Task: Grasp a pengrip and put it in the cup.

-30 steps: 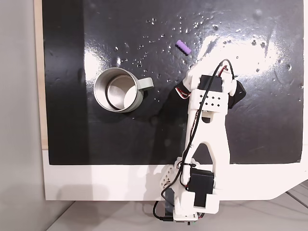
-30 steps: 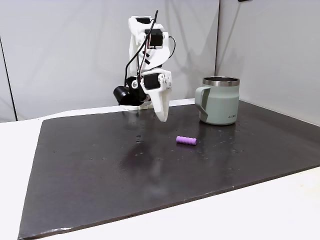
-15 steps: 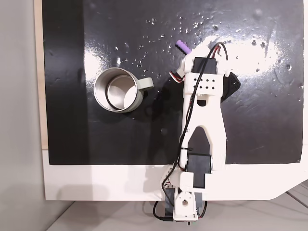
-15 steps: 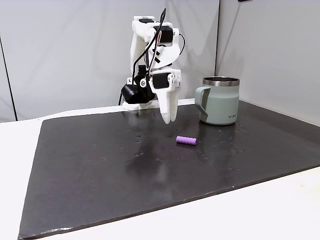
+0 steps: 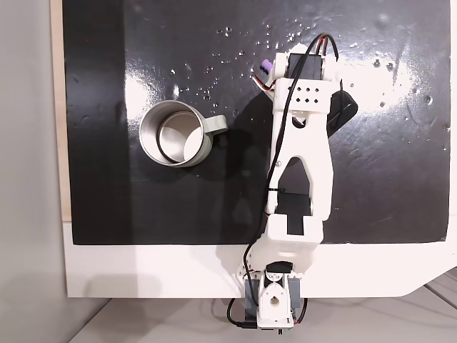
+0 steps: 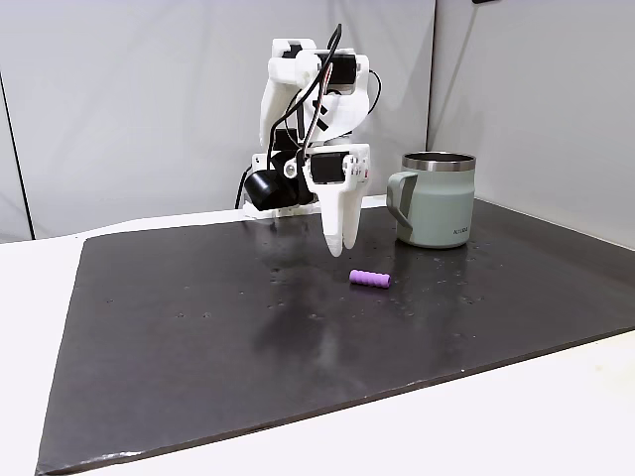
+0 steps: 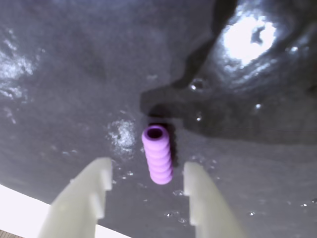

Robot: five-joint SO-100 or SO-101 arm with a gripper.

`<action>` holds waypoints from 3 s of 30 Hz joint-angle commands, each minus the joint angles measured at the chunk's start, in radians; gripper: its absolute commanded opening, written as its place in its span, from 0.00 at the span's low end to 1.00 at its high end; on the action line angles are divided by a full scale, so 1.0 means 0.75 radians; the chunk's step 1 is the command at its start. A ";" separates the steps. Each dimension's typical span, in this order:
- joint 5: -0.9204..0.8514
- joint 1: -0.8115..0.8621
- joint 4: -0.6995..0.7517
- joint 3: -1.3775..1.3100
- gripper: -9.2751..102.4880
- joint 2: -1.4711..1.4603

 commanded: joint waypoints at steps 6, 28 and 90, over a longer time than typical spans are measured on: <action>0.051 -0.057 0.170 -0.274 0.26 -0.086; -0.002 -0.055 0.254 -0.673 0.26 -0.340; -0.368 -0.292 0.217 -0.321 0.08 0.479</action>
